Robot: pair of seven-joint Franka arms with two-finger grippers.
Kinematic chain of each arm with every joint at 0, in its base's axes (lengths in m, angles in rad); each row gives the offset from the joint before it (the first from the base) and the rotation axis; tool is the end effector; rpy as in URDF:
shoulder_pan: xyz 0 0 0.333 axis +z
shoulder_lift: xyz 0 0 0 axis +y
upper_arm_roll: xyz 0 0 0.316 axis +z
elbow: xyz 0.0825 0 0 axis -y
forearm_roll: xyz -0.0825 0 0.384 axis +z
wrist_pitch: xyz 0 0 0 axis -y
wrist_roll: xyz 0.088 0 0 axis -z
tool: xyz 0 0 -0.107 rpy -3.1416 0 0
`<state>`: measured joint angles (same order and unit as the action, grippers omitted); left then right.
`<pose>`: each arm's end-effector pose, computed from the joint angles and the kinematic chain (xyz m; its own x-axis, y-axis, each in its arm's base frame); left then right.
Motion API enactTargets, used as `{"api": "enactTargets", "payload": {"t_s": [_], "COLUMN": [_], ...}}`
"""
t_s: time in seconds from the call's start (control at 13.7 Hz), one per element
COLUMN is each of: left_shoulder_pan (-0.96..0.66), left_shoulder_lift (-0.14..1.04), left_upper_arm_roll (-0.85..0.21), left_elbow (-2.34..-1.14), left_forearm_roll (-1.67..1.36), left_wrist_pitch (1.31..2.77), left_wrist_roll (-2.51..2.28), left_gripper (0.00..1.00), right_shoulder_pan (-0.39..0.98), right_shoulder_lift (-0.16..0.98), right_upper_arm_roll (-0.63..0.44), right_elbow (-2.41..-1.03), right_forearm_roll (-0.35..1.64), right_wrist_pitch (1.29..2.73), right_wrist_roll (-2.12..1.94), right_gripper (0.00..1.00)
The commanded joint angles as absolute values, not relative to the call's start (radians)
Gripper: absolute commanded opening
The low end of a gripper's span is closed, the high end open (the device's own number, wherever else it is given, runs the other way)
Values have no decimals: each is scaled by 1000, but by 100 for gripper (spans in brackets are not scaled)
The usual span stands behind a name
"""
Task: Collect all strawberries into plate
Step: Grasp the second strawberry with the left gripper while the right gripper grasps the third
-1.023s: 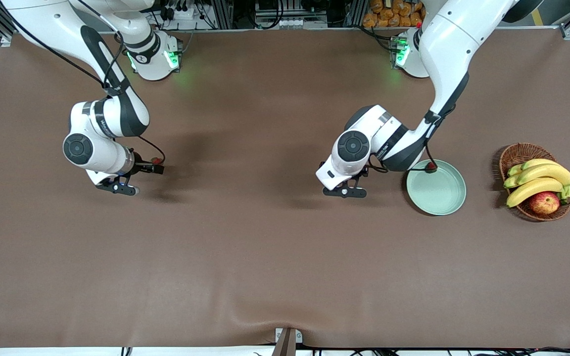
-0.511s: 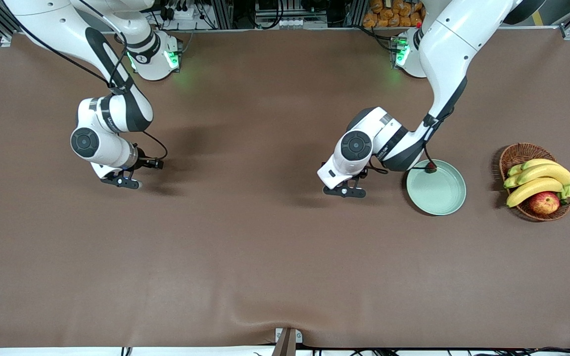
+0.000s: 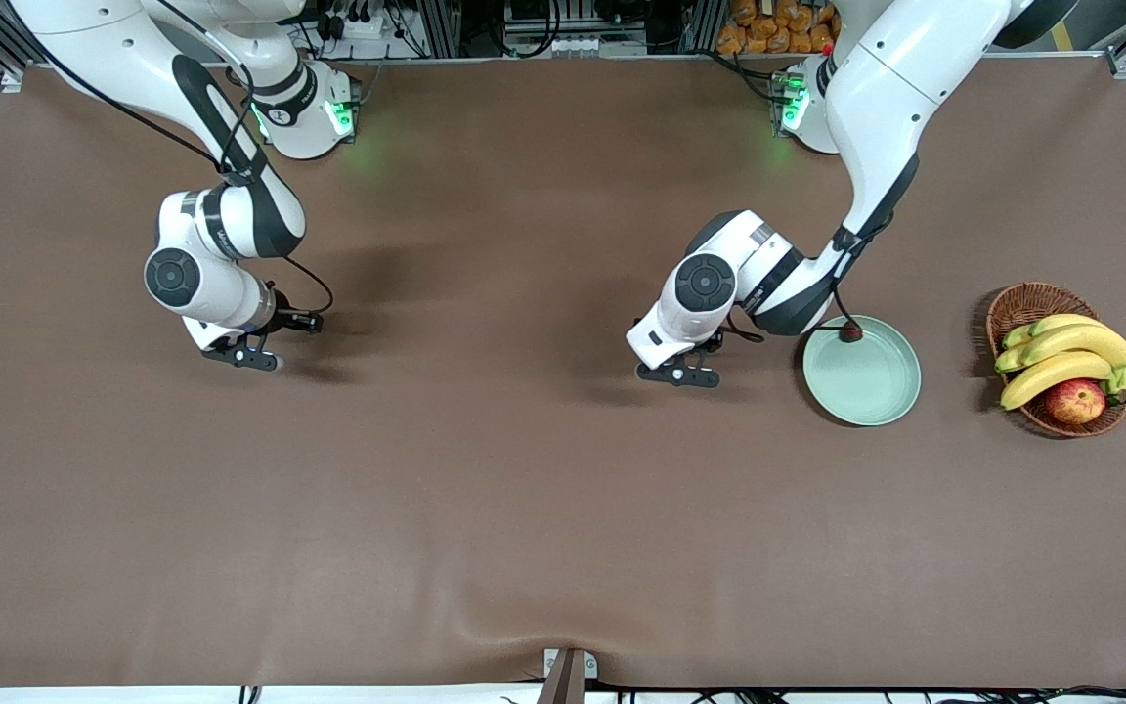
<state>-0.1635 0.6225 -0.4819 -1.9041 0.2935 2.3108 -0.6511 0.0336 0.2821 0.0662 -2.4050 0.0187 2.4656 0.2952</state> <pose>0.4995 -0.3571 0.1907 0.9785 -0.1463 -0.1454 -0.1484 -0.9889 -0.0033 0.4698 0.0486 0.1813 0.9533 -0.2094 -0.2177 -0.2060 -0.9778 0.0384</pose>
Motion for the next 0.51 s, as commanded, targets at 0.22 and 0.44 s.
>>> {"api": "enactTargets", "payload": {"t_s": [0.22, 0.44], "left_shoulder_pan": [-153, -152], "left_shoulder_lift": [611, 611], "left_upper_arm_roll": [-480, -480], "left_elbow": [-1940, -1939], "left_forearm_roll": [336, 356], "left_wrist_pitch": [2335, 2336], "left_wrist_roll": [-646, -644], "left_gripper": [72, 68], "right_shoulder_pan": [8, 8], "right_shoulder_lift": [282, 273], "right_upper_arm_roll": [92, 98], "right_elbow": [-2436, -2416], "right_forearm_roll": [-9, -6], "right_wrist_pitch": [2507, 2496], "right_wrist_roll": [291, 295], "right_gripper": [22, 0]}}
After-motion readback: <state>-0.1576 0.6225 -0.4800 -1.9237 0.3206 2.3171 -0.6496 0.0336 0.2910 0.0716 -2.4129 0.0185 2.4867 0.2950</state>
